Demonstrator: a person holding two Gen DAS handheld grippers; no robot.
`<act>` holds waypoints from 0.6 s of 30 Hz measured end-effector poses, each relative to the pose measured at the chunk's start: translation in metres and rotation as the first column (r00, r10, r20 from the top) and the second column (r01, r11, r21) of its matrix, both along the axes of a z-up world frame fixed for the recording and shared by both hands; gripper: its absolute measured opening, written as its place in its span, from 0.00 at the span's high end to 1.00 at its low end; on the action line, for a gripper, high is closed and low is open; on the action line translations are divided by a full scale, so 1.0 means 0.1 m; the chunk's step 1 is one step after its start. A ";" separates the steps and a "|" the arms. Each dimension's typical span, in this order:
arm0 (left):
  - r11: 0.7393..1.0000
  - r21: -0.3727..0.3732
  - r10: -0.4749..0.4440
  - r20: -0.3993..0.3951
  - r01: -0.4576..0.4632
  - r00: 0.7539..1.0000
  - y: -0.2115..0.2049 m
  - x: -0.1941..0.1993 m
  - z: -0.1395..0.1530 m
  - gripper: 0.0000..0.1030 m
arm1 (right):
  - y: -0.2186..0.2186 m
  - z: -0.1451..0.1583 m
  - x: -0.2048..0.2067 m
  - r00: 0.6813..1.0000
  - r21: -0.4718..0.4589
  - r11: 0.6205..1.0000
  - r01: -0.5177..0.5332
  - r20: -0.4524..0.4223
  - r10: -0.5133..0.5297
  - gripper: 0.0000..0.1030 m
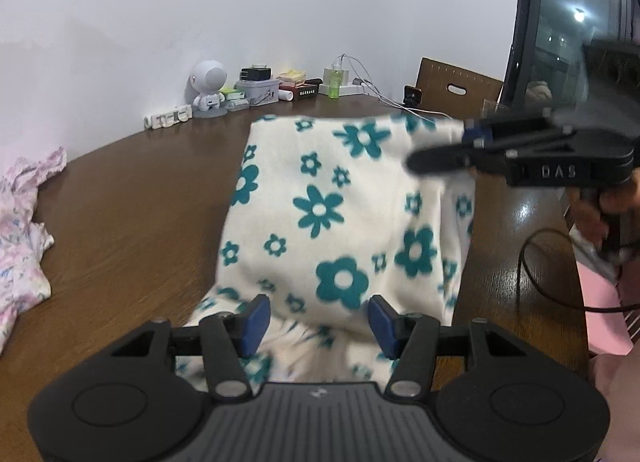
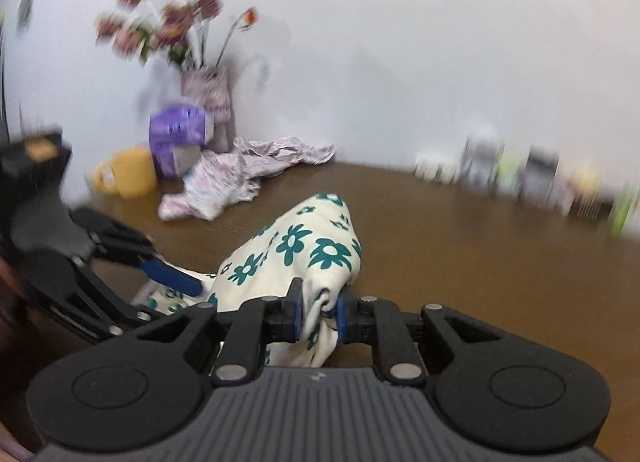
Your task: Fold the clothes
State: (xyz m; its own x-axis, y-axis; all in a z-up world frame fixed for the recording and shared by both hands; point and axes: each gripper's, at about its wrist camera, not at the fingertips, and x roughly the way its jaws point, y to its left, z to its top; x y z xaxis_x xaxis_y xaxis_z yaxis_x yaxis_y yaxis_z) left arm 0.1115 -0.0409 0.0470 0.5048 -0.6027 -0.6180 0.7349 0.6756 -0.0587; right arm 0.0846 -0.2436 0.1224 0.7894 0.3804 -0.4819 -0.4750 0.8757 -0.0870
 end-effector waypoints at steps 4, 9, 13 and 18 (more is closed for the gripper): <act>0.999 0.021 0.030 0.001 -0.030 1.000 -0.04 -0.01 -0.04 0.49 | 0.33 0.13 -0.20 0.986 -0.249 0.967 -0.054 0.139 0.091 0.86; 0.999 0.024 0.047 -0.006 -0.047 0.999 0.04 -0.06 -0.03 0.49 | 0.72 0.07 -0.50 0.934 -0.475 0.868 -0.147 0.223 0.280 0.86; 0.995 0.006 0.096 0.024 -0.096 0.995 0.31 -0.20 0.10 0.50 | 0.96 -0.03 -0.72 0.878 -0.588 0.777 -0.223 0.225 0.422 0.86; 0.977 -0.071 0.209 0.117 -0.201 0.971 0.80 -0.43 0.42 0.49 | 1.21 -0.16 -0.90 0.819 -0.642 0.690 -0.335 0.164 0.550 0.86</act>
State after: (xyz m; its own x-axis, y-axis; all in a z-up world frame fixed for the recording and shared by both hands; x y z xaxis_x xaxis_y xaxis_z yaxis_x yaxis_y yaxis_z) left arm 0.0687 0.0390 0.0886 0.6910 -0.5117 -0.5105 0.5852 0.8106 -0.0205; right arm -0.0058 -0.1230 0.1061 0.7435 0.4700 -0.4758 -0.6418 0.3015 -0.7051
